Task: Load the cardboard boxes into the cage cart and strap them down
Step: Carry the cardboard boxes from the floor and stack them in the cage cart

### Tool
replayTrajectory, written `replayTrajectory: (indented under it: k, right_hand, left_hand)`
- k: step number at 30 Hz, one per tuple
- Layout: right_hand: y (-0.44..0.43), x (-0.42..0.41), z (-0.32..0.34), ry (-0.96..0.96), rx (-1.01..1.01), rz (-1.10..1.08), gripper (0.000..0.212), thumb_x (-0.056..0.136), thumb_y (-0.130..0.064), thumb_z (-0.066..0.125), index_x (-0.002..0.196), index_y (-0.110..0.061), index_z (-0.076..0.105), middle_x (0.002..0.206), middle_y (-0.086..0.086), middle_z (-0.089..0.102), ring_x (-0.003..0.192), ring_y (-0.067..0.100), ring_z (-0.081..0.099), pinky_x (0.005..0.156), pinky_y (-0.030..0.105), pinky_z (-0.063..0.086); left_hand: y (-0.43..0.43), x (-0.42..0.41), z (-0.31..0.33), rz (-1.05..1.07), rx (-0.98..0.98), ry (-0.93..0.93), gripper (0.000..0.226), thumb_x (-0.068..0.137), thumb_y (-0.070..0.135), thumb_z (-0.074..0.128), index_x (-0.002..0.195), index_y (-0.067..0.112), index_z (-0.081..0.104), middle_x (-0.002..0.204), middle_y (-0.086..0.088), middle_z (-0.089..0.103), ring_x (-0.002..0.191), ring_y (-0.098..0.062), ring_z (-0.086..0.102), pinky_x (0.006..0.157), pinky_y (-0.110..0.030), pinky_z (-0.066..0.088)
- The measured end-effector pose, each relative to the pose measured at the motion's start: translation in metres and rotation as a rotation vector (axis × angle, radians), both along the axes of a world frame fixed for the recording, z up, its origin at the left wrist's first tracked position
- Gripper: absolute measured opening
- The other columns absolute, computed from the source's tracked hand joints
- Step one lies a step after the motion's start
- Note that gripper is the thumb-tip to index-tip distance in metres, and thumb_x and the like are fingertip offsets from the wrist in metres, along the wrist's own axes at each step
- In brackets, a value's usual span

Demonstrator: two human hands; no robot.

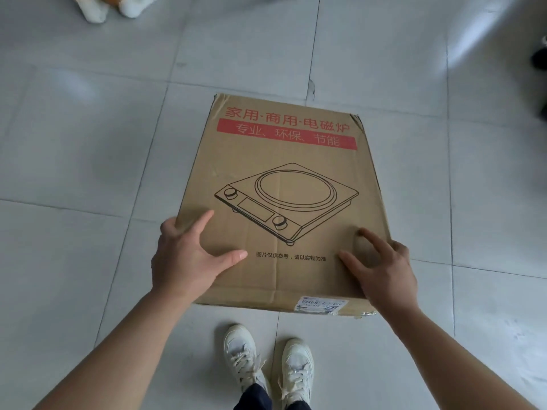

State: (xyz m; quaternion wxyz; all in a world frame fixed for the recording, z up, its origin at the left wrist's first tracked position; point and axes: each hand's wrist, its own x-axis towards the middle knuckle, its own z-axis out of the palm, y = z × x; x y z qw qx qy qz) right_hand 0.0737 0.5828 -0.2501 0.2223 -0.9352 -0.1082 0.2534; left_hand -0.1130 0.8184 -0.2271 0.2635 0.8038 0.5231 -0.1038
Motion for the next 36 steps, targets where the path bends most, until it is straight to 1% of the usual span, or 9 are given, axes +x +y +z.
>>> replayTrajectory:
  k: [4, 9, 13, 17, 23, 25, 28, 32, 36]
  right_hand:
    - [-0.026, 0.012, 0.098, -0.059, 0.037, -0.06, 0.065, 0.067, -0.069, 0.061, 0.127, -0.051, 0.048, 0.132, 0.005, 0.04, 0.118, 0.027, 0.051, 0.094, 0.044, 0.048]
    - [-0.064, 0.021, 0.216, -0.158, 0.067, -0.149, 0.064, 0.069, -0.068, 0.062, 0.129, -0.05, 0.048, 0.133, 0.006, 0.04, 0.121, 0.025, 0.049, 0.095, 0.039, 0.044]
    - [-0.1, 0.013, 0.299, -0.249, 0.068, -0.238, 0.063, 0.07, -0.065, 0.064, 0.129, -0.048, 0.049, 0.132, 0.007, 0.041, 0.121, 0.026, 0.048, 0.095, 0.039, 0.043]
    - [-0.138, -0.012, 0.363, -0.295, 0.049, -0.353, 0.062, 0.071, -0.065, 0.062, 0.129, -0.048, 0.049, 0.132, 0.008, 0.04, 0.121, 0.027, 0.047, 0.097, 0.041, 0.045]
    - [-0.174, -0.077, 0.431, -0.365, -0.014, -0.591, 0.06, 0.072, -0.068, 0.059, 0.128, -0.052, 0.047, 0.139, 0.007, 0.037, 0.122, 0.026, 0.046, 0.096, 0.041, 0.045]
    - [-0.18, -0.106, 0.447, -0.405, -0.033, -0.69, 0.059, 0.07, -0.07, 0.059, 0.127, -0.054, 0.047, 0.136, 0.006, 0.039, 0.121, 0.024, 0.047, 0.093, 0.039, 0.046]
    - [-0.188, -0.158, 0.465, -0.469, -0.054, -0.858, 0.057, 0.067, -0.069, 0.059, 0.122, -0.055, 0.05, 0.126, 0.003, 0.044, 0.114, 0.021, 0.051, 0.085, 0.035, 0.044]
    - [-0.206, -0.236, 0.485, -0.476, -0.085, -1.075, 0.057, 0.066, -0.071, 0.058, 0.12, -0.054, 0.051, 0.121, 0.001, 0.045, 0.108, 0.021, 0.054, 0.079, 0.032, 0.041]
    - [-0.228, -0.316, 0.505, -0.477, -0.132, -1.313, 0.058, 0.066, -0.069, 0.06, 0.121, -0.053, 0.052, 0.124, 0.002, 0.046, 0.109, 0.021, 0.055, 0.085, 0.037, 0.044]
  left_hand:
    - [-0.014, 0.026, 0.097, -0.06, 0.028, -0.077, 0.102, 0.047, 0.081, 0.068, 0.138, 0.05, 0.035, 0.142, -0.007, 0.028, 0.126, -0.026, 0.045, 0.095, -0.042, 0.044]
    - [-0.038, 0.056, 0.208, -0.156, 0.074, -0.165, 0.101, 0.046, 0.083, 0.066, 0.138, 0.051, 0.034, 0.142, -0.006, 0.028, 0.125, -0.027, 0.046, 0.095, -0.043, 0.046]
    - [-0.061, 0.072, 0.28, -0.253, 0.092, -0.242, 0.1, 0.047, 0.083, 0.065, 0.137, 0.052, 0.034, 0.14, -0.005, 0.029, 0.124, -0.027, 0.046, 0.094, -0.043, 0.045]
    - [-0.086, 0.084, 0.337, -0.373, 0.086, -0.309, 0.1, 0.048, 0.082, 0.066, 0.138, 0.051, 0.034, 0.14, -0.006, 0.03, 0.123, -0.027, 0.046, 0.094, -0.042, 0.046]
    - [-0.108, 0.089, 0.398, -0.618, 0.059, -0.425, 0.098, 0.051, 0.081, 0.065, 0.138, 0.047, 0.037, 0.139, -0.007, 0.031, 0.122, -0.027, 0.046, 0.092, -0.043, 0.047]
    - [-0.114, 0.086, 0.411, -0.714, 0.04, -0.448, 0.098, 0.051, 0.082, 0.063, 0.139, 0.047, 0.036, 0.14, -0.007, 0.031, 0.122, -0.027, 0.046, 0.092, -0.043, 0.048]
    - [-0.125, 0.08, 0.43, -0.86, 0.016, -0.465, 0.1, 0.049, 0.085, 0.061, 0.139, 0.047, 0.036, 0.141, -0.006, 0.031, 0.124, -0.025, 0.045, 0.092, -0.042, 0.047]
    - [-0.161, 0.073, 0.458, -1.089, -0.008, -0.495, 0.101, 0.046, 0.088, 0.057, 0.137, 0.049, 0.037, 0.138, -0.004, 0.034, 0.12, -0.024, 0.047, 0.09, -0.04, 0.047]
    - [-0.219, 0.052, 0.48, -1.329, -0.062, -0.498, 0.1, 0.048, 0.087, 0.058, 0.138, 0.049, 0.036, 0.136, -0.004, 0.035, 0.12, -0.024, 0.047, 0.092, -0.04, 0.047]
